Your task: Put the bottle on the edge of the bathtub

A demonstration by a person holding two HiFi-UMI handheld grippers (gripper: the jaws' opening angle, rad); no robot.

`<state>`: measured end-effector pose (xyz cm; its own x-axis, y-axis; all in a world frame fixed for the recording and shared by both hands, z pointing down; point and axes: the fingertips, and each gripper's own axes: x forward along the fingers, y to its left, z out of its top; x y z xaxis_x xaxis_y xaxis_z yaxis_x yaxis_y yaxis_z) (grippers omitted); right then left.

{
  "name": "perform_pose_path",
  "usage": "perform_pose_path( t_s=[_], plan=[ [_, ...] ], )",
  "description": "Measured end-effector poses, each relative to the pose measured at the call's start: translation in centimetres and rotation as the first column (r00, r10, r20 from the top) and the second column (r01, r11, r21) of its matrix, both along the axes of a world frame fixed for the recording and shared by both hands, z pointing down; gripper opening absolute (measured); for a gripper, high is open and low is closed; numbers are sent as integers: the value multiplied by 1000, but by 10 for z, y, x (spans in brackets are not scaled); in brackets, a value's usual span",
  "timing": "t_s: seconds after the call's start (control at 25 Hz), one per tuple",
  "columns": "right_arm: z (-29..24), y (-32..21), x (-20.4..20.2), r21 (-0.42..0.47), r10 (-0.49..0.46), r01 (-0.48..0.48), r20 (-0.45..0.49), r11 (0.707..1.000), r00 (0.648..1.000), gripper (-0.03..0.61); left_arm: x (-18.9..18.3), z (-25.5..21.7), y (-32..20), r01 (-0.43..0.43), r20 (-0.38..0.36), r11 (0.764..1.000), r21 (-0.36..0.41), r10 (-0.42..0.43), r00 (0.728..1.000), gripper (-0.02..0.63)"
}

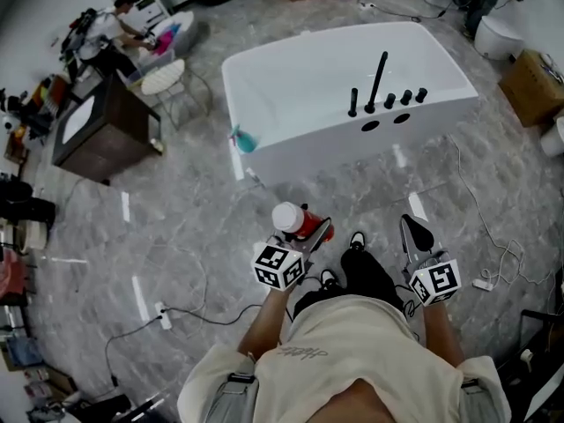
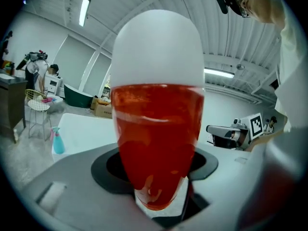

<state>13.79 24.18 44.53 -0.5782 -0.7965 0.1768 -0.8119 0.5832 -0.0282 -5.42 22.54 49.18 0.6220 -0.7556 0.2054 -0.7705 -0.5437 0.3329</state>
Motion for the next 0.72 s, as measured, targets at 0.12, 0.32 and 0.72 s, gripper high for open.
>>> perform_pose_path(
  t_s=[0.12,0.32,0.72],
  plan=[
    [11,-11,2,-29,-7,7,0,1000,1000,2,2,12,-11,5,4,999,-36,-5,1000,299],
    [22,-49,-4,-40,-60,60,-1,997,998,2,2,24,-39,28,38,996,-80,-25,999,299],
    [18,-172,-10,-24,-119,121,75,992,990,2,11,1,-142,16,137,998,-65,-7,991,301]
  ],
)
